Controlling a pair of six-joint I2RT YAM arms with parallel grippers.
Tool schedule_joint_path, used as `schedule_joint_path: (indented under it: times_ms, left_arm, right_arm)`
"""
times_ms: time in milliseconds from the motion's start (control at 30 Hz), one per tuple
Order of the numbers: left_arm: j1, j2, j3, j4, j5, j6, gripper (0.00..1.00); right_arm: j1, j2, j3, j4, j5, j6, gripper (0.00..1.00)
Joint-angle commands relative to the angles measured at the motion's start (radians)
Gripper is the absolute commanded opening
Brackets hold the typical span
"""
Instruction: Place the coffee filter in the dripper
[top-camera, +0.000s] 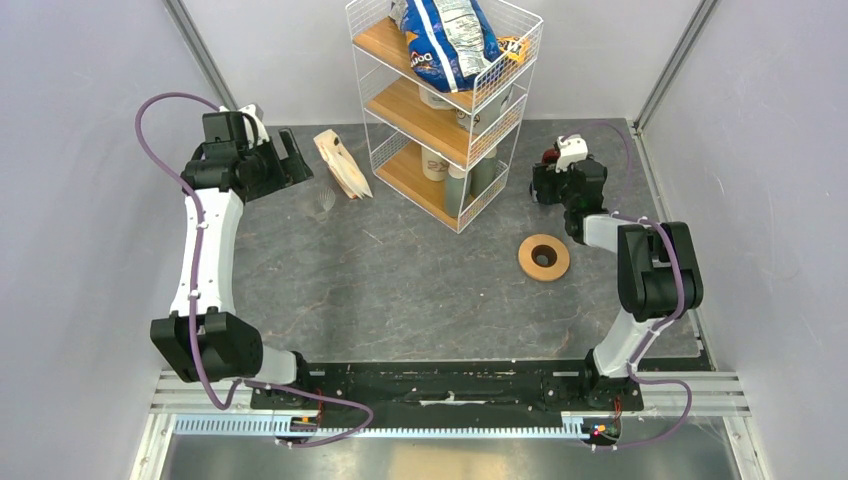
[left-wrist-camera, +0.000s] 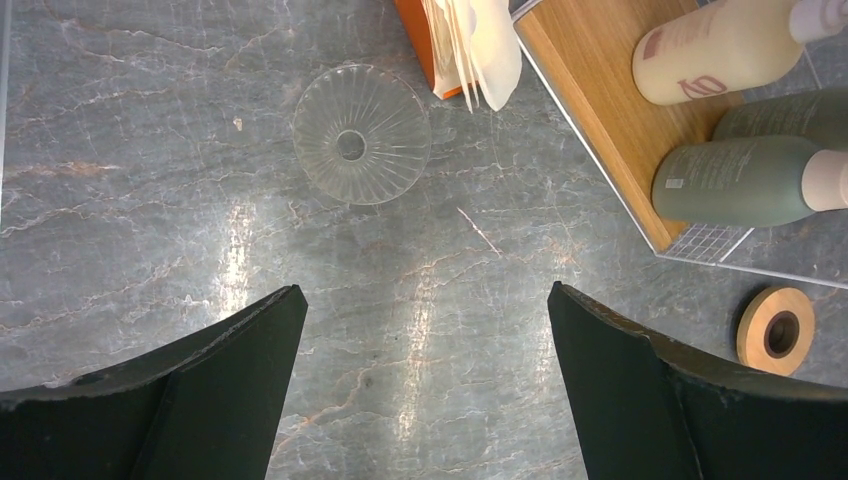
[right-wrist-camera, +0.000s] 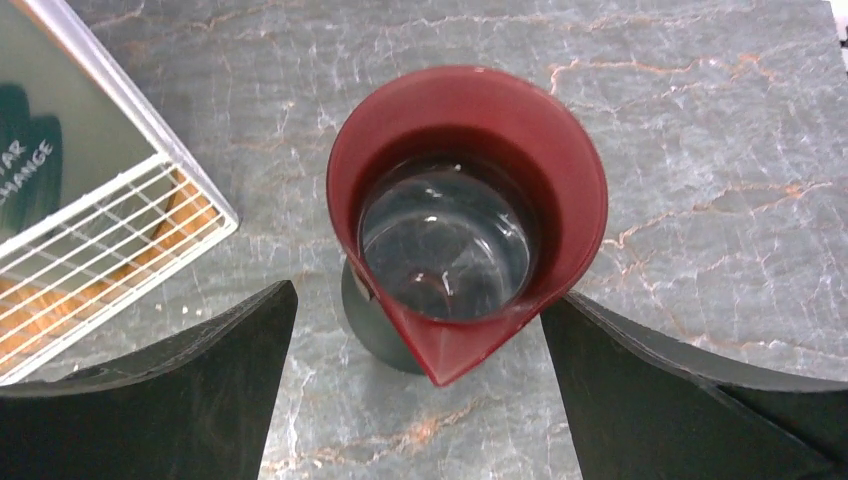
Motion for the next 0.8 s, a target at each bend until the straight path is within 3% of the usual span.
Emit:
schedule_joint_path:
  times_ms: [0, 667, 767]
  left_arm:
    - [0.005, 0.014, 0.041, 0.017, 0.001, 0.035, 1.00]
    - [0.004, -0.002, 0.016, 0.016, -0.011, 0.049, 1.00]
    - [0.004, -0.005, 0.011, 0.016, -0.010, 0.050, 1.00]
  right_arm:
    - [-0.003, 0.044, 0.062, 0.094, 0.012, -0.003, 0.99]
    - [-0.020, 0.134, 0.118, 0.179, 0.039, -0.020, 0.99]
    - [-0.023, 0.134, 0.120, 0.179, 0.033, -0.021, 0.94]
